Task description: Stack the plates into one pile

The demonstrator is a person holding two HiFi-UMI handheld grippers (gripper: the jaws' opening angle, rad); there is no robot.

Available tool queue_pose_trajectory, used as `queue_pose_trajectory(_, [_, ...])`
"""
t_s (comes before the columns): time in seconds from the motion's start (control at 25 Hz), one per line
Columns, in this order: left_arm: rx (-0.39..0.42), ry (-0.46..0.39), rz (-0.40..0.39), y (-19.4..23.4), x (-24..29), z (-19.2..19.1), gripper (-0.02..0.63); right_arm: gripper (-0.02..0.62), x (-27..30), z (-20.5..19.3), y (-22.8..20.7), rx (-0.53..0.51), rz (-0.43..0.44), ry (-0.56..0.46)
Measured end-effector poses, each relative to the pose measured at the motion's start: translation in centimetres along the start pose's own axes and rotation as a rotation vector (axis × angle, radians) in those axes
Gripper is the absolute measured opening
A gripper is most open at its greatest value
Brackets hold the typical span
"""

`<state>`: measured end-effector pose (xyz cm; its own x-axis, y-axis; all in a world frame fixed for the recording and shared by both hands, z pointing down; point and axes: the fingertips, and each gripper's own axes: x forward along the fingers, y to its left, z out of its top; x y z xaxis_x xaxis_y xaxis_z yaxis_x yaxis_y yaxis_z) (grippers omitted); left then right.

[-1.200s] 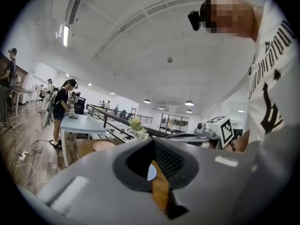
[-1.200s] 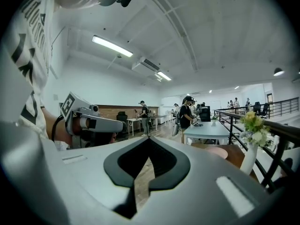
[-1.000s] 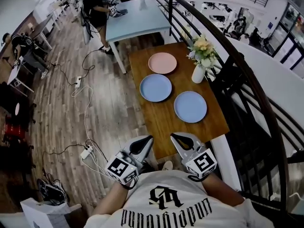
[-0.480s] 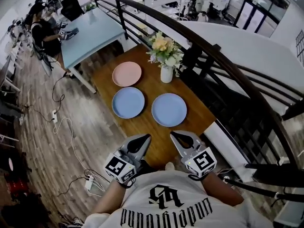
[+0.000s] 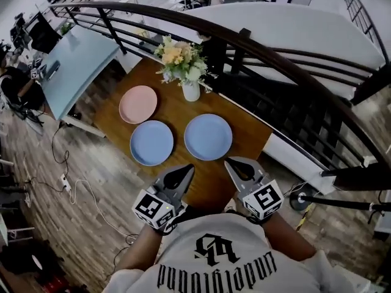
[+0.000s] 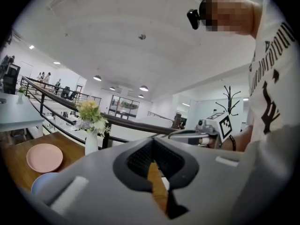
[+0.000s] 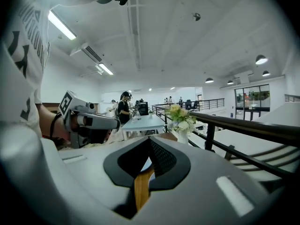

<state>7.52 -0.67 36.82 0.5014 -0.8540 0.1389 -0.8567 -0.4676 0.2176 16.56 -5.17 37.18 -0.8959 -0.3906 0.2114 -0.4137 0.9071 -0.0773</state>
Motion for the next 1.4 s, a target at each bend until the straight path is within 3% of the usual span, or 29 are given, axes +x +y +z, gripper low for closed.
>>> queue_pose_trajectory(0.36, [0.000, 0.086, -0.154, 2.8, 3.0, -2.2, 0.046, 0.000, 1.2, -3.7, -3.5, 0.102, -0.195, 0.064])
queue_pose_trajectory(0.72, [-0.031, 0.164, -0.233, 5.1, 5.6, -5.8, 0.046, 0.068, 2.7, -10.0, -6.3, 0.243, -0.293, 0.189])
queue_pose_trajectory(1.12, [-0.059, 0.244, -0.215, 8.0, 9.0, -10.8, 0.046, 0.084, 4.5, -19.2, -10.9, 0.414, -0.336, 0.343])
queue_pose_trajectory(1.4, [-0.087, 0.297, -0.185, 9.7, 10.6, -14.6, 0.046, 0.084, 6.2, -25.5, -14.2, 0.473, -0.345, 0.443])
